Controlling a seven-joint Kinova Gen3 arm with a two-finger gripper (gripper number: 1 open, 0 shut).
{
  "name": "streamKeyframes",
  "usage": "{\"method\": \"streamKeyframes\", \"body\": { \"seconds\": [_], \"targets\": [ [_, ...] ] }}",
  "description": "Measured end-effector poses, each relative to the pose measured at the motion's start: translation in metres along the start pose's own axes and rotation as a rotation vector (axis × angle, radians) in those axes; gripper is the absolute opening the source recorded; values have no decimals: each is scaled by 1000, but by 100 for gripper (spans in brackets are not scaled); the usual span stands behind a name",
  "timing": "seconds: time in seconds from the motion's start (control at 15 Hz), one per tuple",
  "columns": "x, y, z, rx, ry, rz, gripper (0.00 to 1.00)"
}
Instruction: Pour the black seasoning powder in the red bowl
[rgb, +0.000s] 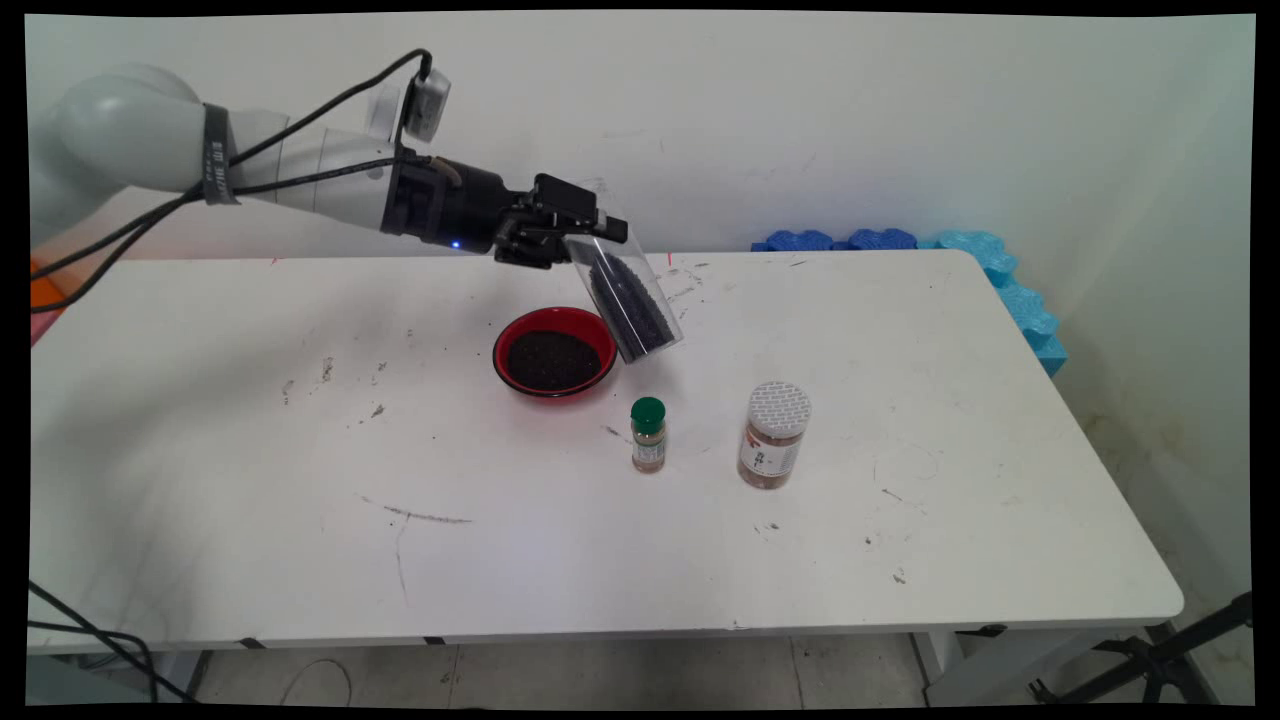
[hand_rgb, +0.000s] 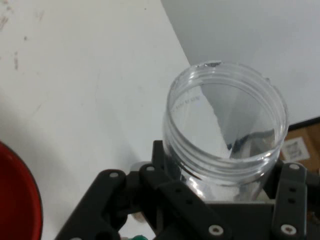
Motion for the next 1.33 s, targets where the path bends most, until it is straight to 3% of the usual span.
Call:
{"method": "streamKeyframes", "body": {
  "seconds": [0.27,0.53,1.0,1.33],
  "targets": [
    [0,10,-3,-6,-7,180,0],
    [-1,22,-8,-21,9,408,0],
    [-13,38,-18,-10,-17,831,0],
    [-17,51,-30,8,3,1003,0]
  ]
}}
